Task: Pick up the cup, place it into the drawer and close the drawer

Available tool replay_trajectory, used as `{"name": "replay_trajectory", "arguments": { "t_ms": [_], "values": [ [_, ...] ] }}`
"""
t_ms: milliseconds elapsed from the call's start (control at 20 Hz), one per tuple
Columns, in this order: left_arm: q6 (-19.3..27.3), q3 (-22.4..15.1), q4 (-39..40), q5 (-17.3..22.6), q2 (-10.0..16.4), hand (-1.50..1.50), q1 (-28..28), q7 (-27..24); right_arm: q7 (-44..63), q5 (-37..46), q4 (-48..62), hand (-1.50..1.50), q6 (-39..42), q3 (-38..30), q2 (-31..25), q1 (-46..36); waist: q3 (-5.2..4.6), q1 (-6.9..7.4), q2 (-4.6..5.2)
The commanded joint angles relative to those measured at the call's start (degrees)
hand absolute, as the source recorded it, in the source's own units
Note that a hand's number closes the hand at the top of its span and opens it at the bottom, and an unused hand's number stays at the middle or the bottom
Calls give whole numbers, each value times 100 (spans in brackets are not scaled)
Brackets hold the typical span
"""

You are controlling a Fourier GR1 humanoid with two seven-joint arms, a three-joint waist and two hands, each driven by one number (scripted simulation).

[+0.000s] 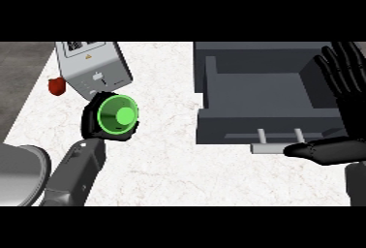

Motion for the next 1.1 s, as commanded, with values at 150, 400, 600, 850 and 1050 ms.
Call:
{"name": "replay_trajectory", "arguments": {
  "t_ms": [150, 400, 600, 850, 1050],
  "values": [
    [199, -400, -1039, -9, -445, 150, -768, 860, -37, 250, 53, -150, -148, 119, 98, -55, 7, 69, -29],
    [604, -868, -1891, 208, -693, 150, -1398, 2117, -269, 251, 265, -150, -59, 48, 74, 13, 10, 84, -46],
    [1140, -1061, -1963, 316, -702, 150, -2058, 2808, -512, 103, 251, -150, 185, -68, -4, 349, 7, -50, -5],
    [1975, -1707, -1945, 525, -706, 150, -2898, 3657, -511, 187, 540, -150, 110, -162, -116, -85, 7, -88, 12],
    [2224, -1648, -1302, 540, -707, 150, -3706, 4360, -511, 212, 221, -150, 38, -17, 95, 223, 8, -134, 26]
  ]
}}
